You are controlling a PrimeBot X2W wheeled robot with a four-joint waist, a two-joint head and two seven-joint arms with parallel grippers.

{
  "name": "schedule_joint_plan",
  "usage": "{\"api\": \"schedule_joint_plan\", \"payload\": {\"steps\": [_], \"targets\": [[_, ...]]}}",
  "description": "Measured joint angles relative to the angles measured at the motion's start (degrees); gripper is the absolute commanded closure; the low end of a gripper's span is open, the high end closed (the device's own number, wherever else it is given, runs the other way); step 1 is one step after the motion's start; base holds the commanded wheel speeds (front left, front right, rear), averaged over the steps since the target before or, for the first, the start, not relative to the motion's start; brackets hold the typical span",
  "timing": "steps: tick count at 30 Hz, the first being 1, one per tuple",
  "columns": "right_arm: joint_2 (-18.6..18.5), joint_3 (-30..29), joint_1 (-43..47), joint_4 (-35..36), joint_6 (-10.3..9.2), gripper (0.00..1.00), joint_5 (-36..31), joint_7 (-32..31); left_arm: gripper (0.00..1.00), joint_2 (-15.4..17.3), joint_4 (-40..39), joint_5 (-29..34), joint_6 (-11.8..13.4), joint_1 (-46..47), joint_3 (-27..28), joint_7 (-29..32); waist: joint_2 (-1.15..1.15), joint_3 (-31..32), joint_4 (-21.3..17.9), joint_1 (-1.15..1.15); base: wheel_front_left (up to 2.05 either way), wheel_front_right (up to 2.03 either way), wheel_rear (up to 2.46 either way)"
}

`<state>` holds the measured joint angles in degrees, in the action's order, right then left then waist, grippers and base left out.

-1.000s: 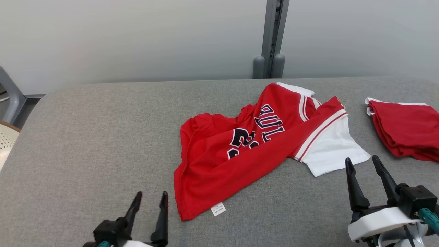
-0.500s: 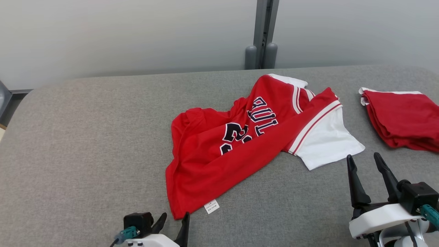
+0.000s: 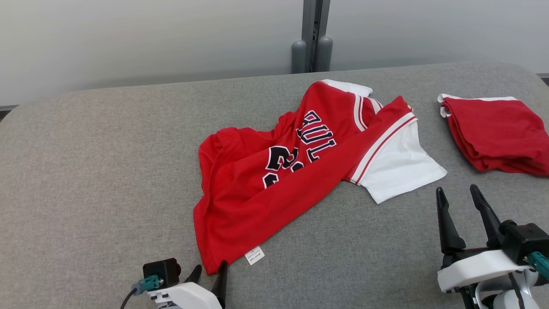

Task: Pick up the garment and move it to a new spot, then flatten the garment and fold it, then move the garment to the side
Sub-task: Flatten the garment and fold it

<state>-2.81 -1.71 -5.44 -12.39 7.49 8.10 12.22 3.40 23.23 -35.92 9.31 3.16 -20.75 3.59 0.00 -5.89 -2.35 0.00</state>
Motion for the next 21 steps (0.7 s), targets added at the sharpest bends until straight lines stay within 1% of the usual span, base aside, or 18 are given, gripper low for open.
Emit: {"api": "schedule_joint_plan", "payload": {"steps": [1, 2, 3, 5, 6, 7, 10, 14, 21], "targets": [[0.0, 0.0, 0.0, -0.1, 0.0, 0.0, 0.0, 0.1, 0.17, -0.1, 0.3, -0.2, 0.0, 0.2, 0.0, 0.0, 0.0, -0.1, -0.1, 0.0, 0.0, 0.0, 0.0], [0.0, 0.0, -0.1, -0.2, 0.0, 0.0, 0.0, 0.1, 0.39, -0.1, 0.5, -0.4, -0.1, 0.4, -0.1, 0.0, 0.0, -0.2, -0.2, 0.0, 0.0, 0.0, 0.0], [0.0, 0.0, -0.2, -0.3, 0.0, 0.0, 0.0, 0.2, 0.54, -0.1, 0.9, -0.6, -0.1, 0.6, -0.1, -0.1, 0.0, -0.3, -0.2, 0.0, 0.0, 0.0, 0.0], [0.0, 0.1, -0.4, -0.5, 0.0, 0.0, 0.0, 0.3, 0.91, 0.0, 1.3, -1.0, -0.4, 1.0, -0.5, 0.0, 0.0, -0.4, -0.3, 0.0, 0.0, 0.0, 0.0], [0.0, 0.0, -0.5, -0.6, 0.0, 0.0, 0.1, 0.4, 0.91, -0.1, 1.4, -1.2, -0.7, 1.1, -0.8, 0.3, 0.0, -0.4, -0.3, 0.0, 0.0, 0.0, 0.0], [0.0, 0.0, -0.5, -0.7, 0.0, 0.0, 0.1, 0.4, 1.0, -0.2, 1.5, -1.3, -0.8, 1.2, -1.3, 0.5, 0.0, -0.4, -0.3, 0.0, 0.0, 0.0, 0.0], [0.0, -0.4, -0.5, -1.0, 0.0, 0.0, 0.0, 0.4, 1.0, -0.3, 1.6, -1.4, -1.2, 1.5, -2.1, 0.8, 0.0, -0.5, -0.2, 0.0, 0.0, 0.0, 0.0], [-0.1, -1.2, -1.3, -2.4, 0.0, 0.0, -0.4, -1.6, 1.0, -0.3, 0.8, -1.4, -1.4, 1.7, -2.3, -0.5, 0.0, -0.5, 0.4, 0.0, 0.0, 0.0, 0.0], [-2.2, -7.1, -4.7, -8.1, 0.0, 0.0, -0.6, -8.8, 1.0, 0.4, -4.7, -2.6, -1.6, 1.8, 0.8, -4.7, 0.0, -0.4, 2.3, 0.0, 0.0, 0.0, 0.0]]}}
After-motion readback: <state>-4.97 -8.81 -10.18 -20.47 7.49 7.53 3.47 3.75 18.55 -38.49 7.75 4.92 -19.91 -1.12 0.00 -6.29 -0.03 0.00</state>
